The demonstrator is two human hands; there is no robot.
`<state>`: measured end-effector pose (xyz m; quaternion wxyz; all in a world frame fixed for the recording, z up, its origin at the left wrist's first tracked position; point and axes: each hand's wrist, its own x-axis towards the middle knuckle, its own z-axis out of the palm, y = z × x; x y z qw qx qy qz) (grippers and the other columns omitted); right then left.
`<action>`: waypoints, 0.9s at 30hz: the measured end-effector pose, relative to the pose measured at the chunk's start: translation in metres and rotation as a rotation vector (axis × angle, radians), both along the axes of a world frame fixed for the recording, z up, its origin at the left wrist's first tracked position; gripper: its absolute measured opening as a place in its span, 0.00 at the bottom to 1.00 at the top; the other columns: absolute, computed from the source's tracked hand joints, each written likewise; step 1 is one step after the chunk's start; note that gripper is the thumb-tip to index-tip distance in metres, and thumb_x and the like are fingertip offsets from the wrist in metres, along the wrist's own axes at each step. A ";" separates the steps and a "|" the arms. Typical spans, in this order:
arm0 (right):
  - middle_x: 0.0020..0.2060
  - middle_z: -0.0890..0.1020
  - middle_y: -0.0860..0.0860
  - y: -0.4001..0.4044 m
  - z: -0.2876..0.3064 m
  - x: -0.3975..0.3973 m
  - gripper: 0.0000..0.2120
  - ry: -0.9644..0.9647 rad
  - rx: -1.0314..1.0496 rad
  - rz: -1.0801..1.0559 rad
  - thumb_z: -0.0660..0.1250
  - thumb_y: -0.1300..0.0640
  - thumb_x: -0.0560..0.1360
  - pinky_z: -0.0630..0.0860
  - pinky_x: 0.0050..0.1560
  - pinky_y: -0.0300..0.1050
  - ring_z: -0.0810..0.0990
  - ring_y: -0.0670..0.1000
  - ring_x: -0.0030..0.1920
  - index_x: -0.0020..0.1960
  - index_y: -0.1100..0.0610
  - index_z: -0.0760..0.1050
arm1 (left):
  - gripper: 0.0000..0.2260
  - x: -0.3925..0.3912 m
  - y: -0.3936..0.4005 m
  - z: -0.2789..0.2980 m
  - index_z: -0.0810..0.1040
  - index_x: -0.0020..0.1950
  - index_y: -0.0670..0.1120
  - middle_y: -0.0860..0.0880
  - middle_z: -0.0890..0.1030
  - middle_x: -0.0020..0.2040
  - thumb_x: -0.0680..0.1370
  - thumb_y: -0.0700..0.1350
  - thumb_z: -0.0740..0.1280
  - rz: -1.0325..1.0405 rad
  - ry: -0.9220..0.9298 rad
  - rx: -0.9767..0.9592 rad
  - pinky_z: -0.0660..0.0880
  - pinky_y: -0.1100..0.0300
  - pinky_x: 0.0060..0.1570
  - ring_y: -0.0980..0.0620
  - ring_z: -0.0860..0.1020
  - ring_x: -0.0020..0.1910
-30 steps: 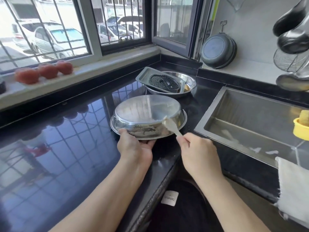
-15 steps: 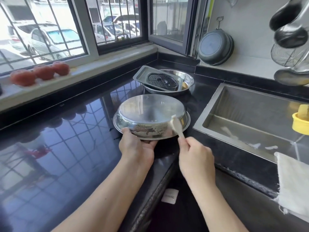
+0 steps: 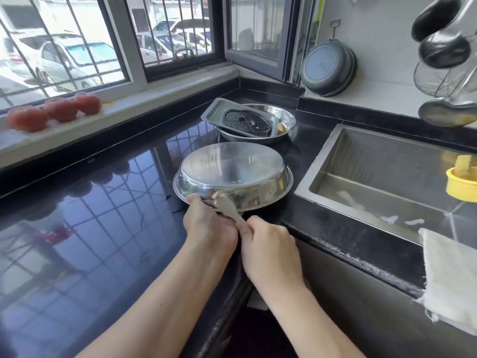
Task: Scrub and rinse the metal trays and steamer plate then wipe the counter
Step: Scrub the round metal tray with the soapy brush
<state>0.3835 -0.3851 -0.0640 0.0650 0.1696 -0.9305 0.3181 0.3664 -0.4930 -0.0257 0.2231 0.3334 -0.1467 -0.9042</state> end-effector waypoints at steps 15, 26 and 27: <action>0.33 0.78 0.50 0.073 0.033 -0.049 0.18 -0.020 0.258 -0.089 0.65 0.42 0.79 0.69 0.36 0.49 0.77 0.60 0.41 0.37 0.53 0.75 | 0.18 0.001 -0.033 -0.001 0.82 0.58 0.44 0.49 0.87 0.54 0.88 0.45 0.52 -0.041 0.094 -0.069 0.84 0.53 0.34 0.51 0.86 0.35; 0.39 0.81 0.51 0.045 0.041 -0.041 0.18 0.011 0.299 0.105 0.64 0.35 0.77 0.72 0.41 0.50 0.79 0.60 0.46 0.43 0.48 0.80 | 0.14 -0.001 -0.023 -0.012 0.81 0.57 0.41 0.40 0.86 0.50 0.84 0.38 0.55 0.022 -0.040 -0.112 0.82 0.32 0.45 0.39 0.85 0.47; 0.35 0.79 0.50 0.058 0.040 -0.046 0.19 -0.002 0.314 0.069 0.64 0.36 0.77 0.73 0.39 0.51 0.78 0.60 0.43 0.39 0.50 0.78 | 0.15 -0.002 -0.025 -0.013 0.81 0.62 0.42 0.39 0.86 0.53 0.84 0.38 0.55 0.026 -0.056 -0.136 0.81 0.29 0.47 0.37 0.86 0.49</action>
